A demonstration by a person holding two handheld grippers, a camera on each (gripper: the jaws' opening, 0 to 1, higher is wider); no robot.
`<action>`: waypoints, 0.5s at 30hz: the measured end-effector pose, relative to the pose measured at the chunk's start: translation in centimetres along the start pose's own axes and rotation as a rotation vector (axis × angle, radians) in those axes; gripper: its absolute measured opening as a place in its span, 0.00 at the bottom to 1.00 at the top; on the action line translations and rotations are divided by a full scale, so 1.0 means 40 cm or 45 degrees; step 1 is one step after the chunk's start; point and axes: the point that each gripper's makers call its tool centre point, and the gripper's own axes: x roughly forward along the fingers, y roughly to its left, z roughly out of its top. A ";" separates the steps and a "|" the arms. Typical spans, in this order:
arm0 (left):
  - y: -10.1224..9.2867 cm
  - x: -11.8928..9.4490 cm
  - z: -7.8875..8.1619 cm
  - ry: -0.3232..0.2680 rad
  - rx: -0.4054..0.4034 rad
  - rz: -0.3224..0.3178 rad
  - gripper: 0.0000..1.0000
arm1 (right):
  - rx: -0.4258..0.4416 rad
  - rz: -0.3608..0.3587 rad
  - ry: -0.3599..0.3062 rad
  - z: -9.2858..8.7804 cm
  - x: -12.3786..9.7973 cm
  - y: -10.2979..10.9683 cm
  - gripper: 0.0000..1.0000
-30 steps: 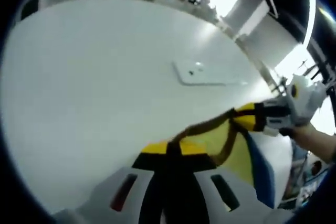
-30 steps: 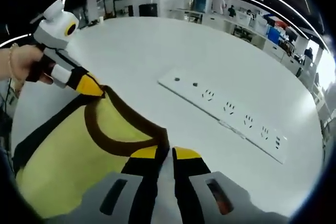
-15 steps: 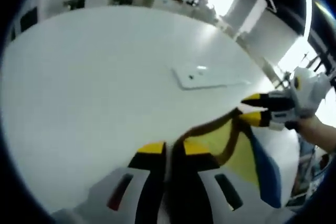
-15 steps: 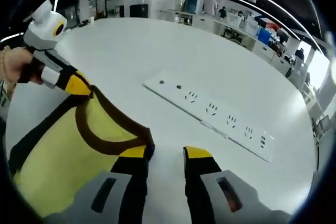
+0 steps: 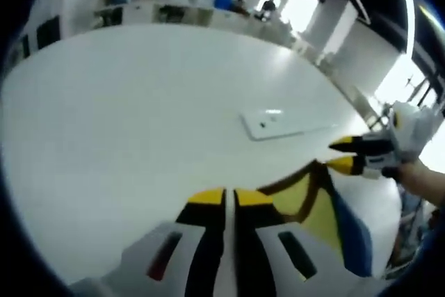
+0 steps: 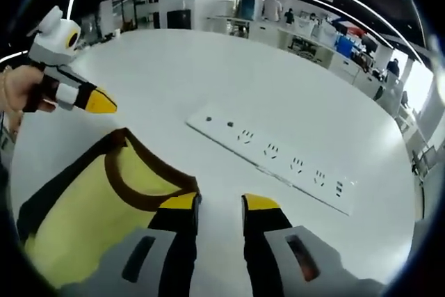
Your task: Fold the garment on the visible template until the final outline fits inside the template.
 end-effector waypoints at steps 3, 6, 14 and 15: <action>-0.004 -0.016 0.009 -0.009 0.005 -0.003 0.03 | 0.009 -0.015 -0.010 0.007 -0.022 -0.008 0.26; -0.015 -0.035 0.019 -0.020 0.012 -0.005 0.04 | 0.023 -0.030 -0.008 0.008 -0.043 -0.014 0.28; -0.056 -0.102 0.024 -0.036 0.042 -0.025 0.08 | 0.039 -0.036 -0.036 0.019 -0.119 0.001 0.28; -0.062 -0.111 0.023 -0.038 0.044 -0.029 0.10 | 0.044 -0.036 -0.040 0.020 -0.130 0.006 0.29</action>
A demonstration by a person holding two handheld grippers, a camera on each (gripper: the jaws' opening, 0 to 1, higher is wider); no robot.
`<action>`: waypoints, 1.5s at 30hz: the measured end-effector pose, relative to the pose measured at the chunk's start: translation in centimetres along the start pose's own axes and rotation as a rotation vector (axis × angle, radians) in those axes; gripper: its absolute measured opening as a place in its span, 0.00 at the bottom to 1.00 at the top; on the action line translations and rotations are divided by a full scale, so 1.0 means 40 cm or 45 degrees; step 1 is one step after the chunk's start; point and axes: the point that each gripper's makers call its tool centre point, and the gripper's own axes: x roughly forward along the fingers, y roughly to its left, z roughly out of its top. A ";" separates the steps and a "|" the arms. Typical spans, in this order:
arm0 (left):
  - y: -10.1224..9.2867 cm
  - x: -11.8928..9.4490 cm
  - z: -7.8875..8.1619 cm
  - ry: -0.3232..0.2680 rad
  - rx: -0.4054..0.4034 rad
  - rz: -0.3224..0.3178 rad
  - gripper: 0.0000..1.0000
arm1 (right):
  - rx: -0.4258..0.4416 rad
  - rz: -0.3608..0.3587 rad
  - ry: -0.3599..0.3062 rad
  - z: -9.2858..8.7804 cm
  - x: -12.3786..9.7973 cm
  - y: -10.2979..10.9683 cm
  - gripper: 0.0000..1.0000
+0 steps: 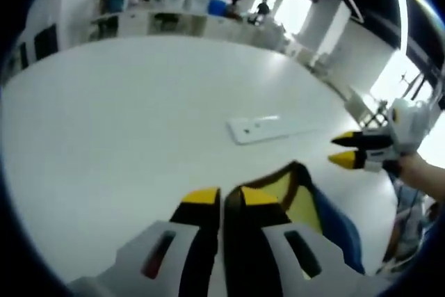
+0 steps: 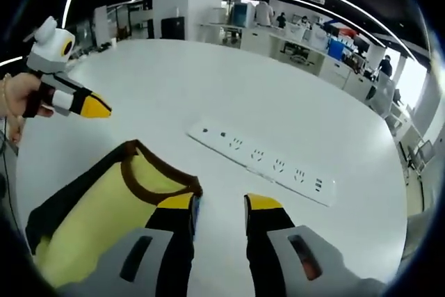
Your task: Fold the garment on the visible template until the final outline fits inside the template.
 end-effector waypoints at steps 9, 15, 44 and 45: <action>-0.056 -0.107 -0.012 -0.063 0.008 -0.054 0.31 | 0.035 0.077 -0.052 0.004 -0.092 0.064 0.42; -0.121 -0.180 -0.041 -0.086 0.053 -0.145 0.60 | 0.032 0.109 -0.081 -0.008 -0.167 0.106 0.47; -0.275 -0.521 -0.195 -0.229 0.191 -0.259 0.88 | 0.128 0.262 -0.307 -0.087 -0.543 0.268 0.92; -0.280 -0.540 -0.201 -0.245 0.192 -0.260 0.89 | 0.135 0.264 -0.316 -0.090 -0.558 0.274 0.95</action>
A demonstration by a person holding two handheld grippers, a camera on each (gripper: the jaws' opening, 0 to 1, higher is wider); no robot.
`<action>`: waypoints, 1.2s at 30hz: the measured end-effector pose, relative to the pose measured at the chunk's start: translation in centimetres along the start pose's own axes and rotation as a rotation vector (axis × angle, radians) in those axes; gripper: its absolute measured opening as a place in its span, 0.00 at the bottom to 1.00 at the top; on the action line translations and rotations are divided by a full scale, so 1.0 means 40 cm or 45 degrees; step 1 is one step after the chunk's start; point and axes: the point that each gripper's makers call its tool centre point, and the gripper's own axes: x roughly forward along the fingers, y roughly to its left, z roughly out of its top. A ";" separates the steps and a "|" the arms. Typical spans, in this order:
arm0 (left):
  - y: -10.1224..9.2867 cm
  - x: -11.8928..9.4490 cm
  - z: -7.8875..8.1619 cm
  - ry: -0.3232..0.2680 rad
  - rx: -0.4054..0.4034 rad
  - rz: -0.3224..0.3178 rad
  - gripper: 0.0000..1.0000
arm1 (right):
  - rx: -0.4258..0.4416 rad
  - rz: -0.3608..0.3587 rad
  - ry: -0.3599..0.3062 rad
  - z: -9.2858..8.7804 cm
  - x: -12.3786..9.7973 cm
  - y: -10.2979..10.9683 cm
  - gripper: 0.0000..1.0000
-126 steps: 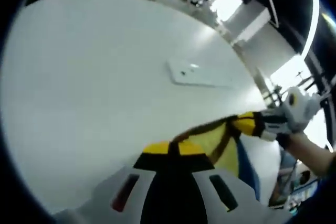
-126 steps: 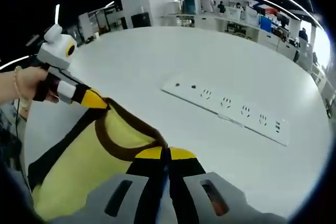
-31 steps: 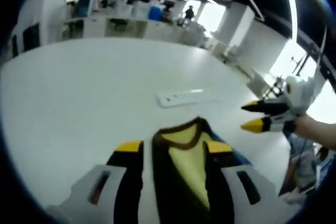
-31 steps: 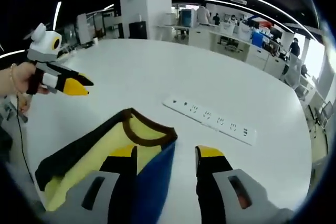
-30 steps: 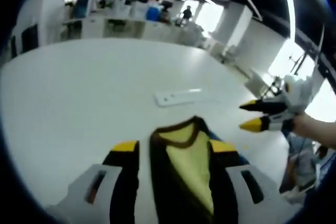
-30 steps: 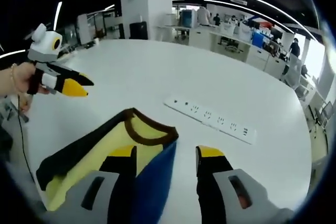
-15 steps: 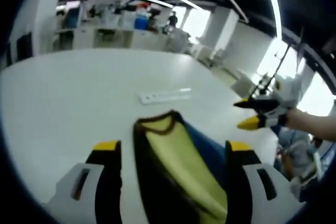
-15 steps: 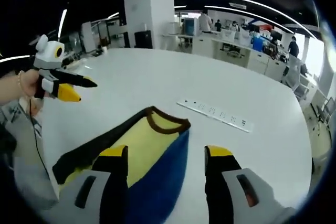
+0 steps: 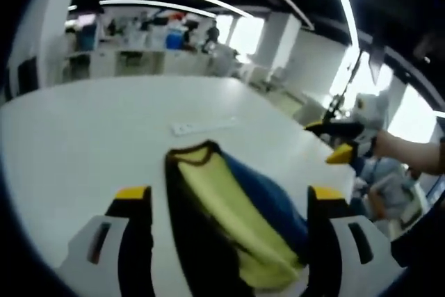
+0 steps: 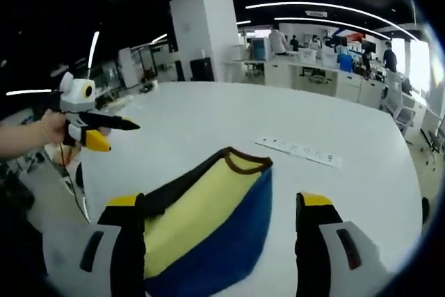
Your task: Fold the garment on the visible template until the final outline fits inside the template.
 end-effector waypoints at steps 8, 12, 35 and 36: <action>-0.036 -0.101 -0.024 -0.040 0.036 0.024 0.97 | 0.002 0.025 -0.022 -0.045 -0.103 0.062 1.00; -0.055 -0.157 -0.069 -0.021 0.077 0.049 0.99 | -0.017 0.022 -0.009 -0.084 -0.162 0.090 1.00; -0.110 -0.353 -0.272 0.130 0.135 0.199 0.99 | 0.040 -0.093 0.073 -0.294 -0.385 0.108 1.00; -0.111 -0.360 -0.292 0.156 0.140 0.212 0.99 | 0.046 -0.098 0.081 -0.307 -0.390 0.108 1.00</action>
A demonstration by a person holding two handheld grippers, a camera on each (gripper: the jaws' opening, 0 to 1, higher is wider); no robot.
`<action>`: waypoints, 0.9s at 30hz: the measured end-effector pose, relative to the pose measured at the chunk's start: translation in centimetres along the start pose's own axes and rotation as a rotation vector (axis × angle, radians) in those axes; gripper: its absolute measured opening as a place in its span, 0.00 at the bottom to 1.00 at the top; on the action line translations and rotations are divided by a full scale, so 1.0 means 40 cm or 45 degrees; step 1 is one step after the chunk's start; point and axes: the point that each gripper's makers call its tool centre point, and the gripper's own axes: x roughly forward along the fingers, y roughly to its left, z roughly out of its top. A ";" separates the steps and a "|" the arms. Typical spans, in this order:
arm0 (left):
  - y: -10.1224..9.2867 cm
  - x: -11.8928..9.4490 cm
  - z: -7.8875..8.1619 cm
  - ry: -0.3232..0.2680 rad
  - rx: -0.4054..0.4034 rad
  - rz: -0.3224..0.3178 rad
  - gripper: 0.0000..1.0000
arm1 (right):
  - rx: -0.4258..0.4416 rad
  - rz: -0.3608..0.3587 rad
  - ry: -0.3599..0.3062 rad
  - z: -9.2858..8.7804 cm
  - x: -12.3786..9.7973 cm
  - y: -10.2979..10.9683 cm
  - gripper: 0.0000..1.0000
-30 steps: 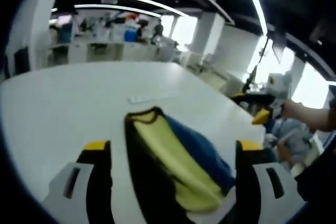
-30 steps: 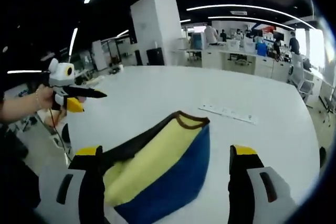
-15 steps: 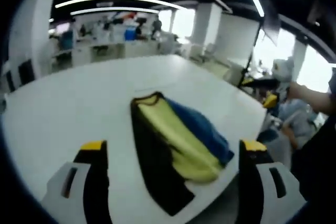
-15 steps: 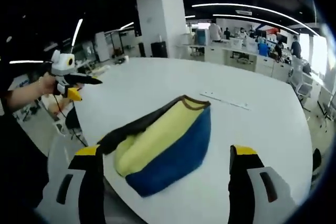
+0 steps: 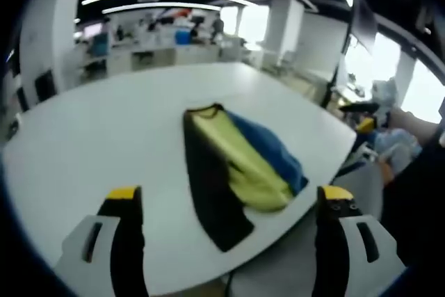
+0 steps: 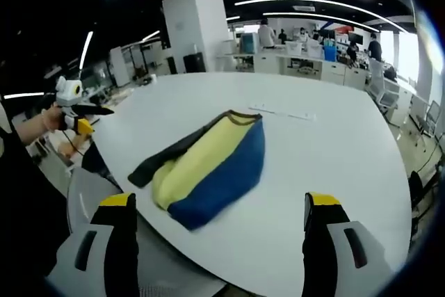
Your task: Fold the garment on the visible template until the final outline fits inside the template.
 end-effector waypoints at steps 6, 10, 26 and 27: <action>-0.017 -0.020 -0.034 -0.015 -0.126 -0.011 0.99 | 0.079 -0.023 0.010 -0.063 -0.027 0.006 1.00; -0.002 -0.027 -0.046 0.004 -0.132 0.011 0.99 | 0.084 -0.020 0.039 -0.090 -0.027 0.017 1.00; 0.008 -0.016 -0.032 0.018 -0.112 0.008 0.99 | 0.032 0.023 0.078 -0.082 0.008 0.042 1.00; 0.010 -0.015 -0.033 0.019 -0.115 0.008 0.99 | 0.031 0.023 0.080 -0.082 0.008 0.042 1.00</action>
